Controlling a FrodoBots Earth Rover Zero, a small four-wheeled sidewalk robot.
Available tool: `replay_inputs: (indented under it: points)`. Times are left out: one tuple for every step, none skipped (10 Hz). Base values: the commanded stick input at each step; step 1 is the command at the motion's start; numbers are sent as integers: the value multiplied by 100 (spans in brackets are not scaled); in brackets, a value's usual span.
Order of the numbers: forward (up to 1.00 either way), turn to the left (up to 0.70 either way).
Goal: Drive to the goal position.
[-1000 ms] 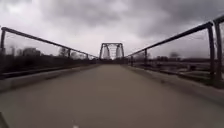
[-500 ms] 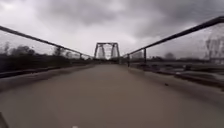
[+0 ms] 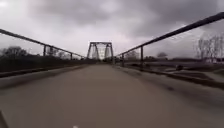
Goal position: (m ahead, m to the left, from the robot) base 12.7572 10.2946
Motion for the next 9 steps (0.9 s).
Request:
replay_inputs:
  points:
    - [100,0]
    - [100,0]
    - [100,0]
    - [100,0]
    - [100,0]
    - [100,0]
    - [100,0]
    - [100,0]
    - [100,0]
